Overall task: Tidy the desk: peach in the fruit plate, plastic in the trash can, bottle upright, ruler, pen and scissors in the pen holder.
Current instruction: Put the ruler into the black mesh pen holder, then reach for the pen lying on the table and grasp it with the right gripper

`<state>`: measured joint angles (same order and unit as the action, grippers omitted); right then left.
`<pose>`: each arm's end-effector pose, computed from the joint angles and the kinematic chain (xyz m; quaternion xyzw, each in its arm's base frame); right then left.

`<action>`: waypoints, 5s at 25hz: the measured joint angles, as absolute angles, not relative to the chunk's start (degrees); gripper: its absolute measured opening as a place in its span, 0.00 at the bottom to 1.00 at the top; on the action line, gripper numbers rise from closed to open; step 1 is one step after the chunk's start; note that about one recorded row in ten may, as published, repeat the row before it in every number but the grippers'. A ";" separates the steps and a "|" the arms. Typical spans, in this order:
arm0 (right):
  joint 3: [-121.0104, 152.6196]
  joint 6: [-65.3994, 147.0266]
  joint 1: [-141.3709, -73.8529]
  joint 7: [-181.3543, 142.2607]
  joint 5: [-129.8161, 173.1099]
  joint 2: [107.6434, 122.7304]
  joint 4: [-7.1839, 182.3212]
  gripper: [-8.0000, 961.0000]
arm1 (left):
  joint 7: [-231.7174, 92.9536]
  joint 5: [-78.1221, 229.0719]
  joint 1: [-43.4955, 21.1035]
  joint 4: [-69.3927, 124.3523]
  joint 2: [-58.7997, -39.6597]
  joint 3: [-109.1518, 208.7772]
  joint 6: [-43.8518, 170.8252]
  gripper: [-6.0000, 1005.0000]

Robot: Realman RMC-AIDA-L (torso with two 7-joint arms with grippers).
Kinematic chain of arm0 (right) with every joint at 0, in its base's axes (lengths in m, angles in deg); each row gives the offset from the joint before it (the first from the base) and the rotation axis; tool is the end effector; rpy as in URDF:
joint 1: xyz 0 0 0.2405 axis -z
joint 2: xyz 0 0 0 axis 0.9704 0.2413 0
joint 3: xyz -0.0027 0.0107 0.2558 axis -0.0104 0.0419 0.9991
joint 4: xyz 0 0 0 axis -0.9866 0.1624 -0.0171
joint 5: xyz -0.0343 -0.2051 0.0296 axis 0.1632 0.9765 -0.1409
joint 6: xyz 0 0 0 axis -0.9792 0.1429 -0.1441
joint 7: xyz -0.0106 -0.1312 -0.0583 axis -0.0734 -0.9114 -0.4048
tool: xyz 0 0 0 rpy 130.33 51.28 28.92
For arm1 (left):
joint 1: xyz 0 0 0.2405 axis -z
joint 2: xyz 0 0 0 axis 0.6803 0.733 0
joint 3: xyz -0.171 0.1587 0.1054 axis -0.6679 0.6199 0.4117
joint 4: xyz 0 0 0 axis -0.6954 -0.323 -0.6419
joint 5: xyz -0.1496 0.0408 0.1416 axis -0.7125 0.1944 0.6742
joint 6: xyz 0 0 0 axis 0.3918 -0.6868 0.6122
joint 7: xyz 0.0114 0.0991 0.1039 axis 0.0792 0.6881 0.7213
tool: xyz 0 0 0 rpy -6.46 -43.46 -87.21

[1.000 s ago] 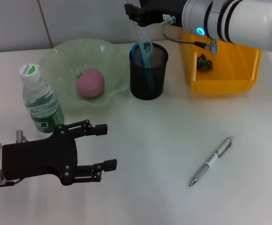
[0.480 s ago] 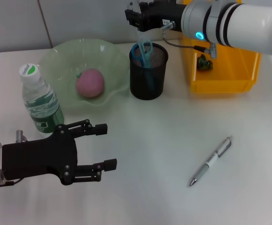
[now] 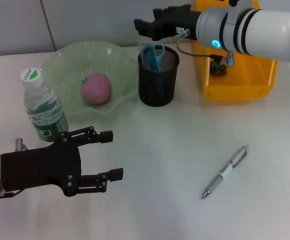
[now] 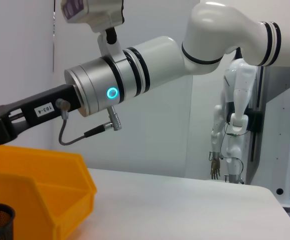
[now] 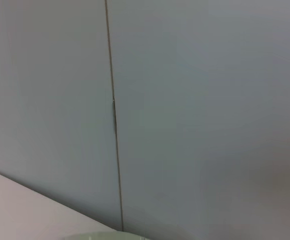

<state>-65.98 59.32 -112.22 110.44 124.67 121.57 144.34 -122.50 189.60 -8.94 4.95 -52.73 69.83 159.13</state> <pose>0.1312 0.4420 -0.0262 -0.8713 0.2552 0.1764 0.3802 -0.2522 0.2920 -0.0185 -0.9451 -0.0624 -0.3155 0.0581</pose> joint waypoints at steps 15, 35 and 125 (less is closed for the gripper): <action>-62.01 65.82 -108.51 110.50 122.85 121.64 151.52 0.78 | -122.52 189.07 -8.94 4.69 -52.60 69.84 159.14 0.81; -35.02 116.33 -106.89 91.26 100.45 116.17 142.24 0.83 | -122.91 188.89 -8.97 4.73 -52.69 69.87 158.98 0.81; -68.71 127.06 -128.15 68.42 160.88 122.00 139.94 0.61 | -123.34 182.79 -12.58 7.45 -53.14 70.21 153.23 0.81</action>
